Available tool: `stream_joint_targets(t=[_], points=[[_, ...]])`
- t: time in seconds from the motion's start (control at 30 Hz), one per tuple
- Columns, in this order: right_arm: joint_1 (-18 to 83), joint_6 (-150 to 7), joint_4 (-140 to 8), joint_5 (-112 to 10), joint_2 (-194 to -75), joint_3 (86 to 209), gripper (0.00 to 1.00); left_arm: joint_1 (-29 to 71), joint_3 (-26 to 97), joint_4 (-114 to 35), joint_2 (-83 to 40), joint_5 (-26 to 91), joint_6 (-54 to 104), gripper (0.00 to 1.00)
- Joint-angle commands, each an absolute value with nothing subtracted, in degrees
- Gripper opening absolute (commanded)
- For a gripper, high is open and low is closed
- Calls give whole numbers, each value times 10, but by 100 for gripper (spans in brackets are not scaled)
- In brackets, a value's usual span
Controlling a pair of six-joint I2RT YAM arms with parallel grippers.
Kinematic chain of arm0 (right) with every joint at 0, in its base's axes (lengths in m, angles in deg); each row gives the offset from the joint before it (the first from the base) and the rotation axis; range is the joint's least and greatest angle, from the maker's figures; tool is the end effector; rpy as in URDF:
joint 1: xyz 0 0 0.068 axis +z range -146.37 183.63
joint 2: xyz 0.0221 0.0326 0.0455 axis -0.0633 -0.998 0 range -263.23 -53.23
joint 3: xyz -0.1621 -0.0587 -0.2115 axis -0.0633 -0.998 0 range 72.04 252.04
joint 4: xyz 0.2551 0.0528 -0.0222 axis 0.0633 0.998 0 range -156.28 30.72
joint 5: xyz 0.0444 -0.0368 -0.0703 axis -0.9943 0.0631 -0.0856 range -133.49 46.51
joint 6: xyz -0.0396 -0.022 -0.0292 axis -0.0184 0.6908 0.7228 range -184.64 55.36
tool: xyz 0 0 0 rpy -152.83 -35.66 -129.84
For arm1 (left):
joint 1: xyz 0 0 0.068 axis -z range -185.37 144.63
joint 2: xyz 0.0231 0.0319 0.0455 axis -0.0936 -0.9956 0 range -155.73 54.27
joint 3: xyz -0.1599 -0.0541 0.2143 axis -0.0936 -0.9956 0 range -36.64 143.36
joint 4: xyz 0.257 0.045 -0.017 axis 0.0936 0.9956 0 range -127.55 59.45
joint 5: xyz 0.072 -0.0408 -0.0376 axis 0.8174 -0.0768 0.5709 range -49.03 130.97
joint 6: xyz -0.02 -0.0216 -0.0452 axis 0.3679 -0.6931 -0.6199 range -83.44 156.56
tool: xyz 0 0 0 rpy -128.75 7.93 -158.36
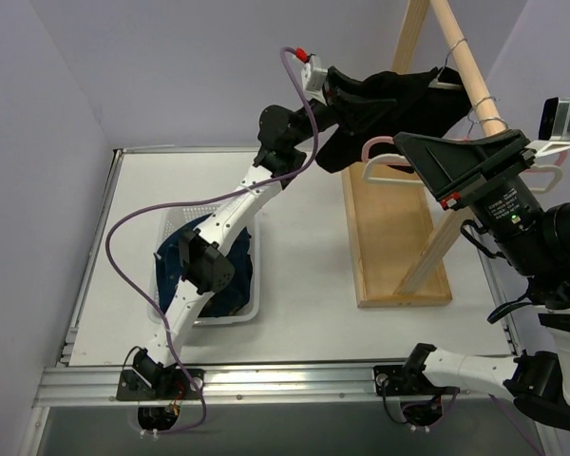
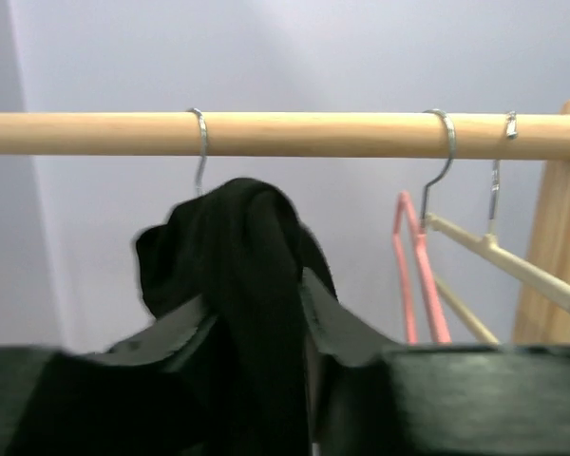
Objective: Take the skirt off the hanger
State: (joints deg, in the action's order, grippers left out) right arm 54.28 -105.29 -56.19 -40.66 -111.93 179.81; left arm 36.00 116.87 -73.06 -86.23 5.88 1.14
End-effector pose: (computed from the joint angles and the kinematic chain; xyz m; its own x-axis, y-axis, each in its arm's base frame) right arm 0.0541 0.0632 0.6324 -0.1847 0.8010 -0.5695 -0.8274 0.1860 0.5300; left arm 0.3746 -0.3572 0.4723 -0.0209 -0.6136 -0.7894 0.9994 0.0084 -0.0330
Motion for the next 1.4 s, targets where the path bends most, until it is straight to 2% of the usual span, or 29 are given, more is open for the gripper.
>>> stream_joint_targets(t=[0.0, 0.07, 0.4, 0.57, 0.83, 1.27, 1.37], points=[[541, -1058, -608, -406, -1118, 1801, 0, 372, 1209, -639, -877, 95, 47, 31], [541, -1059, -610, -408, -1122, 1806, 0, 376, 1205, -614, -872, 106, 62, 3], [541, -1052, -616, -408, -1128, 1810, 0, 374, 1157, -598, -830, 162, 33, 2], [541, -1049, -612, -401, -1124, 1812, 0, 363, 1105, -730, -822, 196, -94, 2], [541, -1052, -603, -404, -1126, 1834, 0, 353, 1102, -820, -822, 233, -184, 2], [541, -1043, -594, -395, -1129, 1837, 0, 334, 1099, -849, -802, 195, -221, 2], [541, -1040, -589, -390, -1128, 1837, 0, 329, 1031, -860, -760, 188, -215, 2]])
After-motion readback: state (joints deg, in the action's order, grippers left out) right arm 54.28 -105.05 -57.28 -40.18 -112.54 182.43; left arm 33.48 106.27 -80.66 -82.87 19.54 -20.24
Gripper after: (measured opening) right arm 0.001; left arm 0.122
